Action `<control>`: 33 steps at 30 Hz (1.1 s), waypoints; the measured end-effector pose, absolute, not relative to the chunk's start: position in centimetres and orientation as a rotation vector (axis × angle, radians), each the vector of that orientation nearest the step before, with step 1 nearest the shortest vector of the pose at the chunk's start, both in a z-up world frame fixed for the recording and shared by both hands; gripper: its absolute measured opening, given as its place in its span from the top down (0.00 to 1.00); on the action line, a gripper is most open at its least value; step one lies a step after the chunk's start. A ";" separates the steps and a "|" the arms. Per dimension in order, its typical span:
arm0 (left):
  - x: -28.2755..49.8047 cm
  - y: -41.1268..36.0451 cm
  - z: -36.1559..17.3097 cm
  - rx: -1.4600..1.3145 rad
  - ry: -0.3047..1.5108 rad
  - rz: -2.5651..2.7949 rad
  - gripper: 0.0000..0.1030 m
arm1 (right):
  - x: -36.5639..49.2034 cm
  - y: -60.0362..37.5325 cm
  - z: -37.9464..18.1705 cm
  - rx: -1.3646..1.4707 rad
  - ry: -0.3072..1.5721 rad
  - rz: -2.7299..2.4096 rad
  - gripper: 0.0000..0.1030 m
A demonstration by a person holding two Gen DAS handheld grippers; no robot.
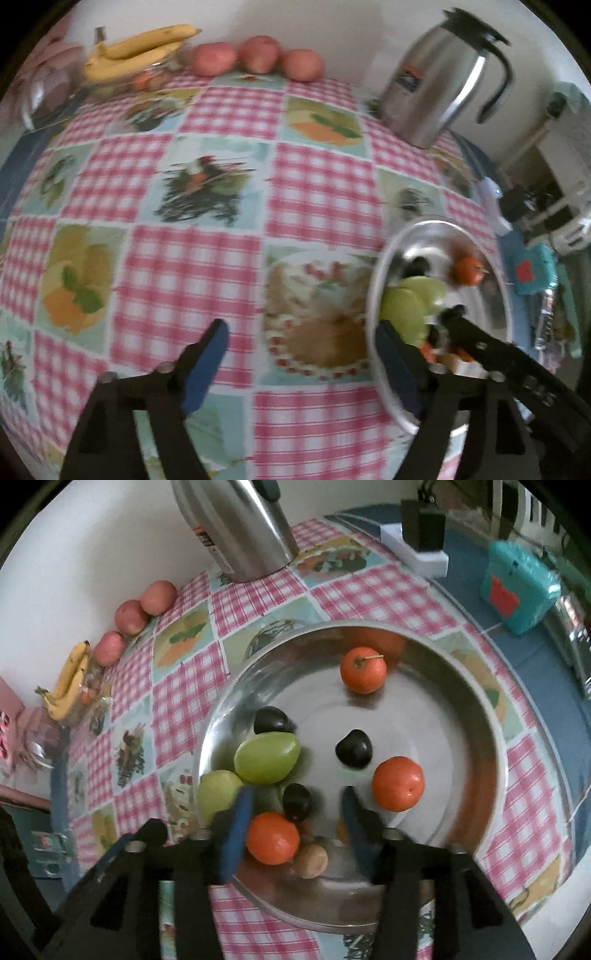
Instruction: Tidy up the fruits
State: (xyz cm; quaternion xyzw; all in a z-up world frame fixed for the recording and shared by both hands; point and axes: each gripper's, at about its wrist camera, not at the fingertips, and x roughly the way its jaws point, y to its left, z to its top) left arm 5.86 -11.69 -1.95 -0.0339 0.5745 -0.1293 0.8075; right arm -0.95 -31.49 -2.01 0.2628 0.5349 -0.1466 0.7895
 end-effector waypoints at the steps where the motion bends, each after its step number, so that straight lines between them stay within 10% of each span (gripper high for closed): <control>1: 5.8 -11.4 -2.1 -0.066 1.222 -0.256 0.03 | -1.0 -31.4 -2.1 0.563 1.149 -0.311 0.34; 13: 4.0 -6.5 -0.3 -0.019 1.132 -0.105 0.00 | -3.5 -28.7 -1.7 0.502 1.111 -0.257 0.06; 33: 0.9 -5.5 0.8 0.131 1.111 -0.045 0.00 | -5.2 -26.1 -0.4 0.417 1.069 -0.233 0.06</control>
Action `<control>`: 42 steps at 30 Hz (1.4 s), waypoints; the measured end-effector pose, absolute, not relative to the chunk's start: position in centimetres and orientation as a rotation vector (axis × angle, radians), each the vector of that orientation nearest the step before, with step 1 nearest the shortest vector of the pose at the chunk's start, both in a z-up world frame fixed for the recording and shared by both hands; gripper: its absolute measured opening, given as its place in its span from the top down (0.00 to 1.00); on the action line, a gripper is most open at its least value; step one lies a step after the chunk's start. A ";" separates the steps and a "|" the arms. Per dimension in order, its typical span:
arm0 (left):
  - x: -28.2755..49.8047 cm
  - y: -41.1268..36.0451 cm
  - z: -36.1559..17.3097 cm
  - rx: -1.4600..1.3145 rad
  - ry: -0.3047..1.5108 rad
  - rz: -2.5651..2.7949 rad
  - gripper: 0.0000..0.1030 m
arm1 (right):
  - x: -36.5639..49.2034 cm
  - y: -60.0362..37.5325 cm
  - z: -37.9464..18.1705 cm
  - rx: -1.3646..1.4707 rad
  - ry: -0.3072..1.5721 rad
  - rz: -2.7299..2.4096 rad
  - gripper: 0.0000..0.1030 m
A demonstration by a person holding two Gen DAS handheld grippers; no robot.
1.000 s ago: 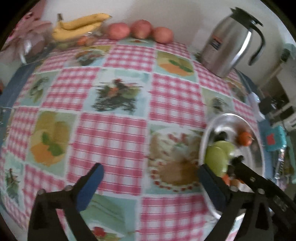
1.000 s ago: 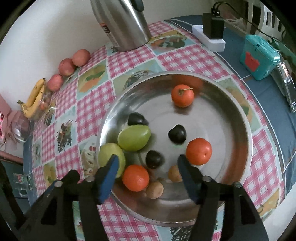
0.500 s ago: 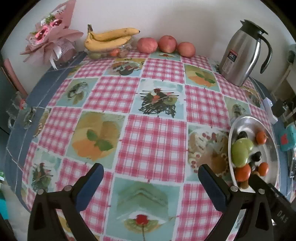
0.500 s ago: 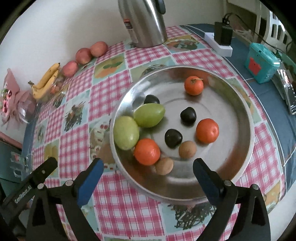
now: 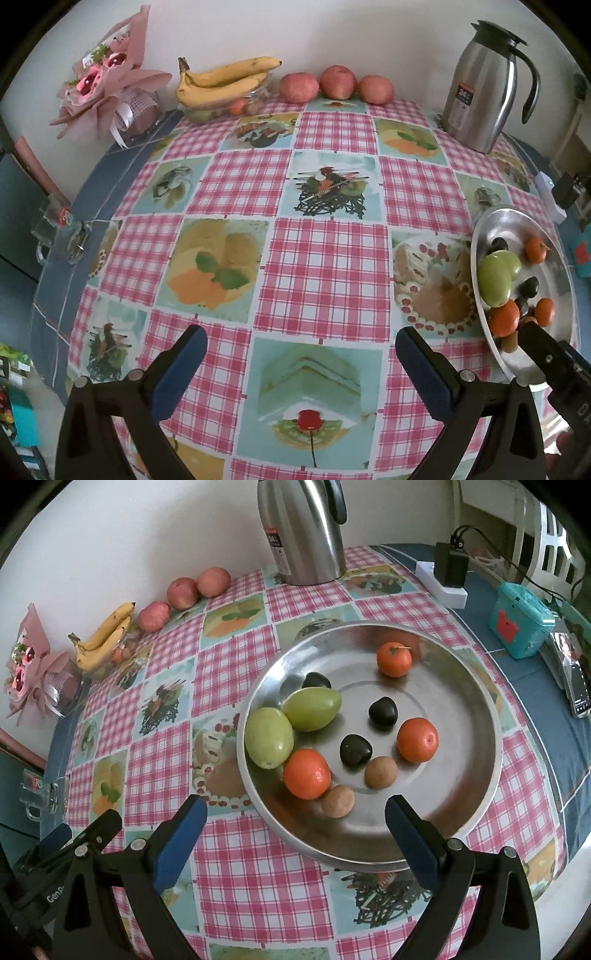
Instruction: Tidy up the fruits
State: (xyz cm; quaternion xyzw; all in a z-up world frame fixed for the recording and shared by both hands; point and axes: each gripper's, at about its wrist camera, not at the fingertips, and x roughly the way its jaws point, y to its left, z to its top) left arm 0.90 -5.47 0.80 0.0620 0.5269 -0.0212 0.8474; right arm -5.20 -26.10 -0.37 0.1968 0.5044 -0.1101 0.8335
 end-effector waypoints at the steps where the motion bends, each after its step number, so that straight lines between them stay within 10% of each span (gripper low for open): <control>1: 0.9 -5.5 0.8 0.129 1.113 -0.051 0.00 | -5.2 -26.1 -0.3 0.418 1.067 -0.234 0.06; 42: 1.6 -4.9 0.7 0.101 1.138 -0.061 0.00 | -5.1 -25.7 -0.3 0.398 1.062 -0.255 0.06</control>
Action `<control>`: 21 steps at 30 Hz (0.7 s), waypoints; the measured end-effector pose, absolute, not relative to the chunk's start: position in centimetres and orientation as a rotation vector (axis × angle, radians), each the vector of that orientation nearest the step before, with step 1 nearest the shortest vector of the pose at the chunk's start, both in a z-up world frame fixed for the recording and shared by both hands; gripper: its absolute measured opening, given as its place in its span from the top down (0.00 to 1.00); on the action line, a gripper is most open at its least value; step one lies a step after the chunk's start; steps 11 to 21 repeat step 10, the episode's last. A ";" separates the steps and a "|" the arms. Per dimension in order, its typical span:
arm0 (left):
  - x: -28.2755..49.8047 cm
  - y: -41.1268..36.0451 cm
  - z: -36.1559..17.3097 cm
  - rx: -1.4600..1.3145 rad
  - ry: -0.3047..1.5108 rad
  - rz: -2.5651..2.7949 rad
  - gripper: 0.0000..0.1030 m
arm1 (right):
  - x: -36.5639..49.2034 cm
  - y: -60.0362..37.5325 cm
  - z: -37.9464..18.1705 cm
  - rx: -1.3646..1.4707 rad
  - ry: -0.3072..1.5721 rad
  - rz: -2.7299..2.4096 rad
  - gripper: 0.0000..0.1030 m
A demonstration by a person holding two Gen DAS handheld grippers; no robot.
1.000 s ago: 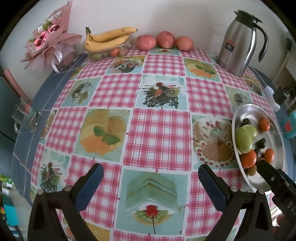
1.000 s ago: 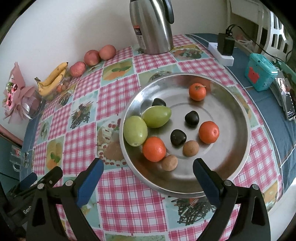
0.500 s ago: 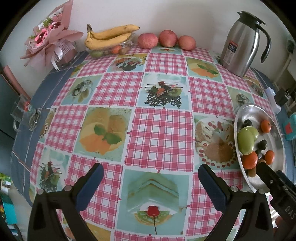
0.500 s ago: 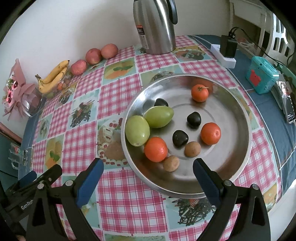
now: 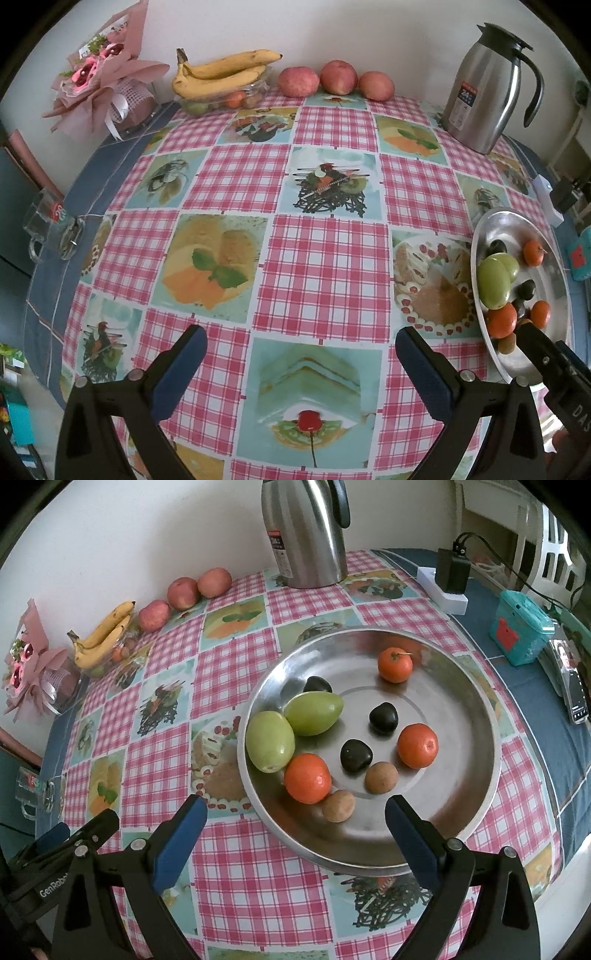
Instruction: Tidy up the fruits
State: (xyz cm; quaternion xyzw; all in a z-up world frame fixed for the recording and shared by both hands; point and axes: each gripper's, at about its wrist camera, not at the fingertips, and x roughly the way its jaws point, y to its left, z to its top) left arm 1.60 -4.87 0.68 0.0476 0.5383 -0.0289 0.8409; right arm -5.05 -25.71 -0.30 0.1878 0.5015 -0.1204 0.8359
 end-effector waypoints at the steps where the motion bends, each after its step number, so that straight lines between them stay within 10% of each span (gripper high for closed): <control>1: 1.5 -4.9 0.7 0.102 1.133 -0.065 0.00 | -5.1 -25.7 -0.3 0.399 1.060 -0.256 0.06; 21: 1.2 -4.9 1.4 0.111 1.089 -0.063 0.00 | -5.1 -25.8 -0.3 0.406 1.060 -0.259 0.06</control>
